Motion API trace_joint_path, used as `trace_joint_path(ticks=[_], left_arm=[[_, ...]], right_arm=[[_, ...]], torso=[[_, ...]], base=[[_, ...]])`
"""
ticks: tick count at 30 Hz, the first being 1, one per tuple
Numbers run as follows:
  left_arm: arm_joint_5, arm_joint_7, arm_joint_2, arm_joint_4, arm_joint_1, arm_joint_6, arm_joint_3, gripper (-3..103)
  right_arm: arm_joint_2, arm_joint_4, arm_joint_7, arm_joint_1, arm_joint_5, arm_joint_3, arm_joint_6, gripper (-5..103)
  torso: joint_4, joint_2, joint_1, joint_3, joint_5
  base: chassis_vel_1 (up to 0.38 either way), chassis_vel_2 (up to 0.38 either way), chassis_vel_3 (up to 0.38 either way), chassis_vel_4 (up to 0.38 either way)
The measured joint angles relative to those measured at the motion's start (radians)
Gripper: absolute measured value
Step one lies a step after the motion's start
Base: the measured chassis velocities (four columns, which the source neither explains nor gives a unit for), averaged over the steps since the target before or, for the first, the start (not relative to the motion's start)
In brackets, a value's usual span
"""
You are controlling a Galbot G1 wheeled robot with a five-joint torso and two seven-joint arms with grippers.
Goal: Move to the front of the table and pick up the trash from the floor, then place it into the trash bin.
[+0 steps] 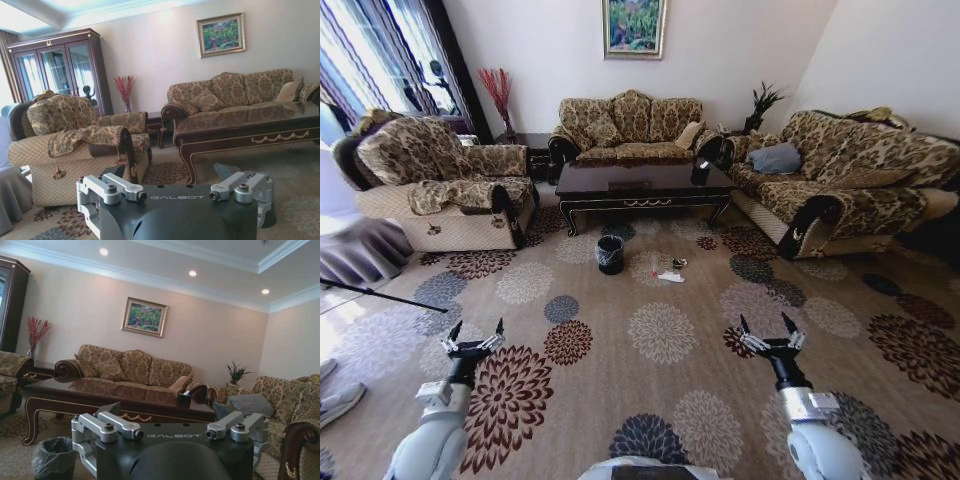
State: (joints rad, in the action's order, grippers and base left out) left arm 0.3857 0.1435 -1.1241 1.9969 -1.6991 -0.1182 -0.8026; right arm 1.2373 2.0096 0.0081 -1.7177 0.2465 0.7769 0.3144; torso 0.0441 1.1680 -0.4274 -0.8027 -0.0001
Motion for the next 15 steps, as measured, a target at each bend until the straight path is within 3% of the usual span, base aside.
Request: trace_joint_path(ticks=[8,10,13,15], left_arm=[[0.023,0.001,-0.004,-0.013,-0.002,0.000,0.002,100],[0.034,0.001,-0.004,-0.016,0.003,0.000,-0.004,100],[0.041,0.001,-0.004,-0.016,0.005,0.001,-0.007,100],[0.045,0.001,-0.004,-0.016,0.005,0.002,-0.009,100]], right_arm=[[0.008,-0.024,-0.012,0.008,0.044,0.005,0.024,100],[0.007,-0.039,-0.013,0.007,0.054,0.005,0.026,90],[0.008,-0.041,-0.013,0.006,0.059,0.006,0.026,85],[0.010,-0.042,-0.014,0.005,0.061,0.005,0.027,74]], torso=[[-0.0003,0.000,0.000,0.000,0.0000],[0.0000,0.000,0.000,0.000,0.0002],[0.0000,0.000,0.000,0.000,0.0001],[-0.0001,0.000,0.000,0.000,0.0001]], base=[[0.000,0.000,0.000,0.000],[0.000,0.000,0.000,0.000],[0.000,0.000,0.000,0.000],[0.000,0.000,0.000,0.000]])
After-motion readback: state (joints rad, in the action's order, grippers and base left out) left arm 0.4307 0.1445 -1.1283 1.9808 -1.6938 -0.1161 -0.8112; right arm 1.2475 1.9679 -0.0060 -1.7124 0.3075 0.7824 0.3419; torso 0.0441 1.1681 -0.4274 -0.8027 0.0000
